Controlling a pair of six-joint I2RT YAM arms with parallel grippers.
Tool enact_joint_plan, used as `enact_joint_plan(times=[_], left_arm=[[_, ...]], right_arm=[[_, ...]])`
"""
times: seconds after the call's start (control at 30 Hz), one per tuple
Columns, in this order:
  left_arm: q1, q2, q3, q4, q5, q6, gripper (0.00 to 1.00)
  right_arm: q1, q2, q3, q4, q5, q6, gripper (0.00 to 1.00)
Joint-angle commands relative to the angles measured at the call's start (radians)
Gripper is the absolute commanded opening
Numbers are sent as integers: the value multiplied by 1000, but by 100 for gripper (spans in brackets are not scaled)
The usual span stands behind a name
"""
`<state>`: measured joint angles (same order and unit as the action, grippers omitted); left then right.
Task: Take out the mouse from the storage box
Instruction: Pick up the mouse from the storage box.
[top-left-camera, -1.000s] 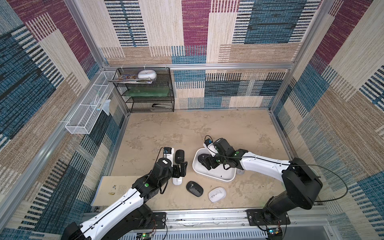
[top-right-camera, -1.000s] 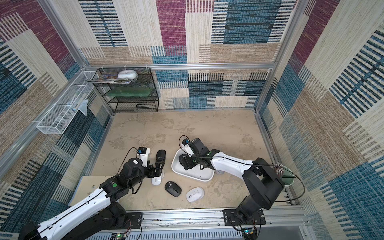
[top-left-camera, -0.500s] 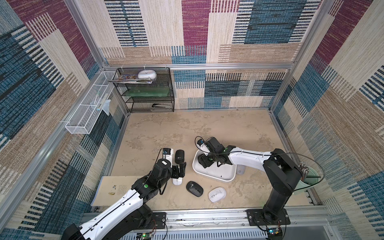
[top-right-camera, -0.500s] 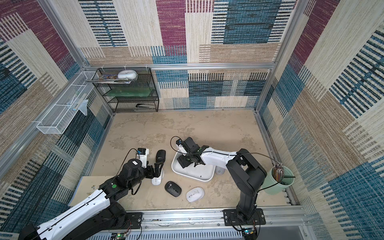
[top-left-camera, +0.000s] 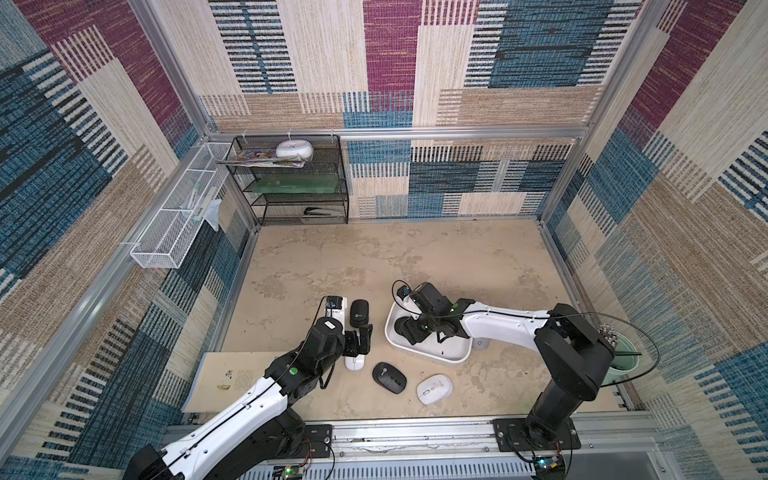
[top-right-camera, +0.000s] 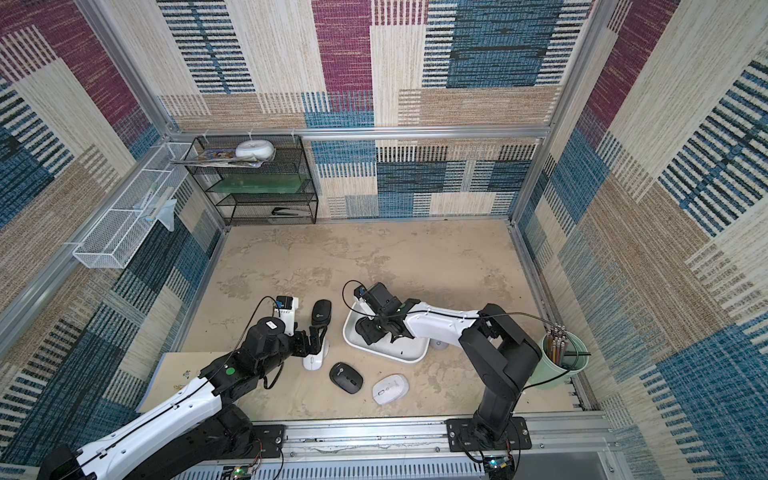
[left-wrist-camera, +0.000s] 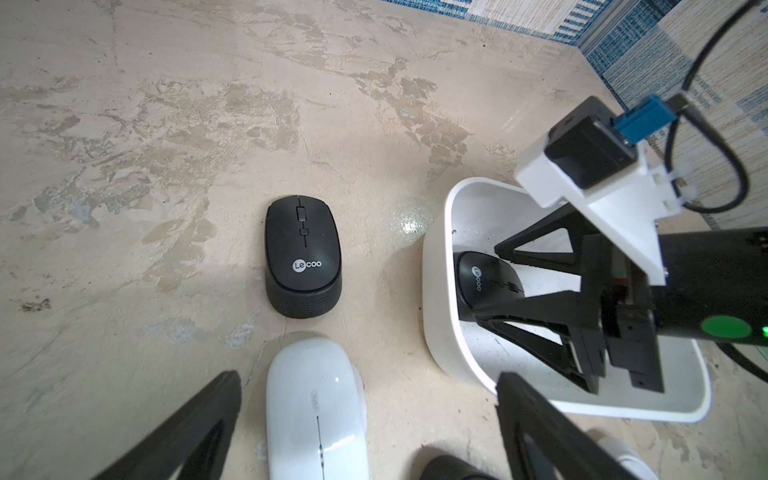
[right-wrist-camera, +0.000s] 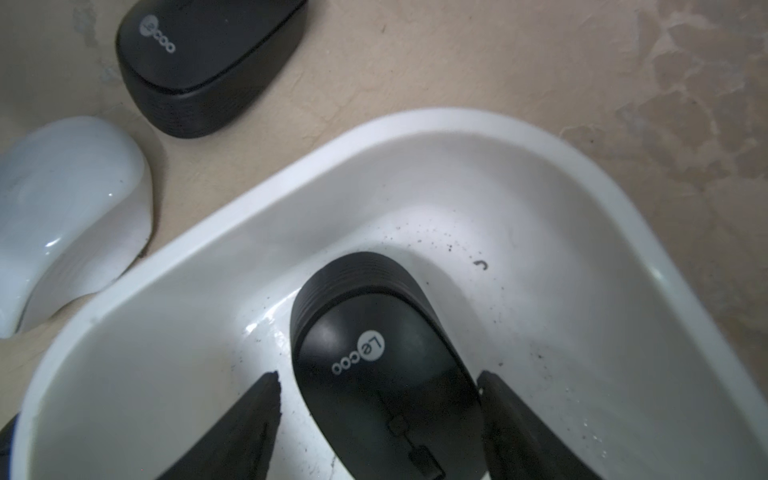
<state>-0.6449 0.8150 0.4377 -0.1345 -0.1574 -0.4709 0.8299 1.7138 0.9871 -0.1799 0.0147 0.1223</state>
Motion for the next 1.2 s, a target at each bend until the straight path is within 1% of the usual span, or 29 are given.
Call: enact_joint_plan(times=[0.0,0.03,0.13,0.37,0.57,0.8,1.03,1.17], left_arm=[[1,5,1,36,14,-4,99],[1,4,1,36,15,-4,99],[1,-1,3,25,6,-1,99],[1,-14,-2,16,-2,-1,99],[1,-5,2,23,-4,0,99],[3,-5,3,21,-11,1,99],[3,-1,6,22,-11,2,99],[4,-4,6,20,-6,-1,99]], right_arm=[[2,1,19,-16,25,-17,84],[2,10,34,-26,27,-33,86],[2,60,70,-56,25,-72,87],[2,108,76,-37,-3,-107,86],[1,128,74,-39,8,-92,76],[1,90,34,-31,19,-60,61],[2,23,16,-33,26,-15,56],[2,-31,12,-52,37,19,54]])
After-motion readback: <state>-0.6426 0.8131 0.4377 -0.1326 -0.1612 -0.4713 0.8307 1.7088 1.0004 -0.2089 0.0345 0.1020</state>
